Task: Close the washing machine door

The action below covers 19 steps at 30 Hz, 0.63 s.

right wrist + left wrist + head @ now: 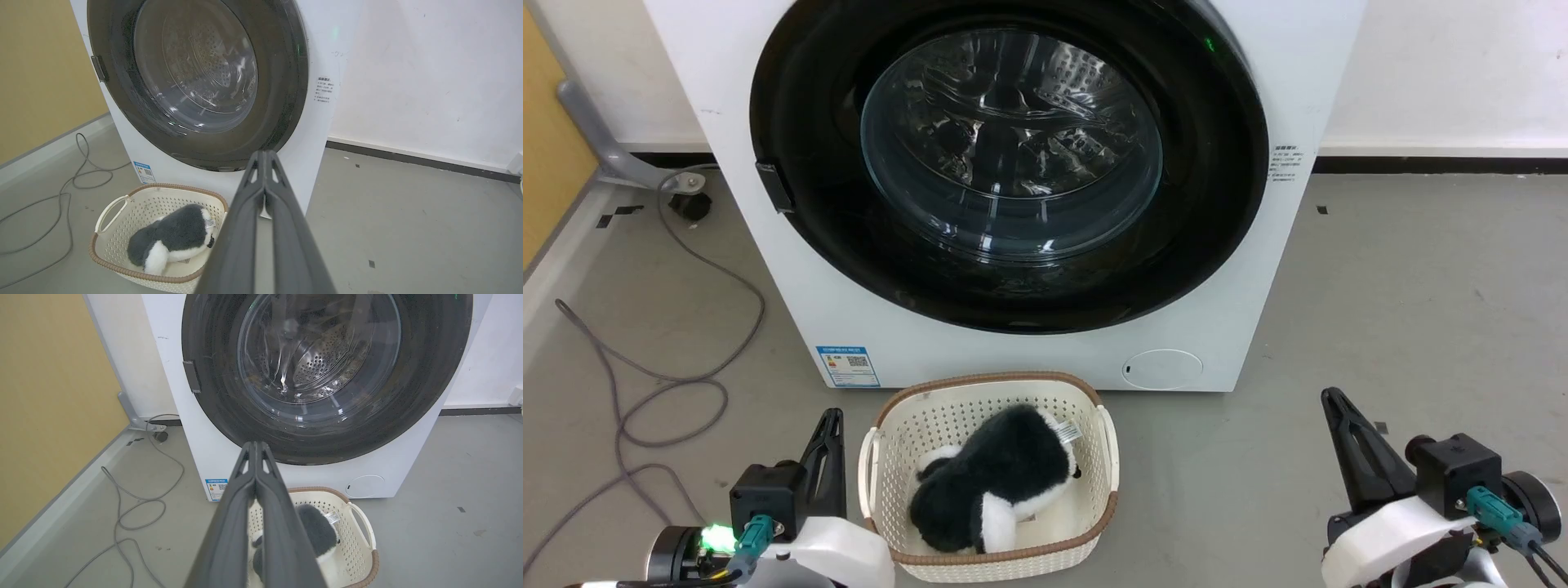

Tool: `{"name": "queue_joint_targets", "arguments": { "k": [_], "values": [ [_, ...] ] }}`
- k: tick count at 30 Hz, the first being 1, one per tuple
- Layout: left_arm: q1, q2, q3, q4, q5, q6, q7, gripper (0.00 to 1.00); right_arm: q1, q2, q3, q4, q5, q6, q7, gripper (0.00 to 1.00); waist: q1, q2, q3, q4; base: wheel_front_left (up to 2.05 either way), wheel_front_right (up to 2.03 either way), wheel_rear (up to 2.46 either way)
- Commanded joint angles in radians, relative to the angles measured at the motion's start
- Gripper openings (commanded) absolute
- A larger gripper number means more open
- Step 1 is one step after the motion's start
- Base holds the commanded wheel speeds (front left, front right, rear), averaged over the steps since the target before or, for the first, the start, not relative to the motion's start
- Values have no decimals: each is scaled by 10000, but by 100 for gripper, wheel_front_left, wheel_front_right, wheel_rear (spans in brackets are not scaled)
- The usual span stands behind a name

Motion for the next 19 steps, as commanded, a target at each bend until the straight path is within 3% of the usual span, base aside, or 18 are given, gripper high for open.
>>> {"name": "queue_joint_targets", "arguments": {
  "k": [1,19],
  "values": [
    [-159,-21,45,-49,77,-59,57,0,163,64,14,-100,-91,-9,56,0,0,0,0,9,0,0,0],
    [-198,-70,101,-72,103,-227,267,0,217,70,35,-221,-164,-9,267,0,0,0,3,84,0,0,0]
  ]
}}
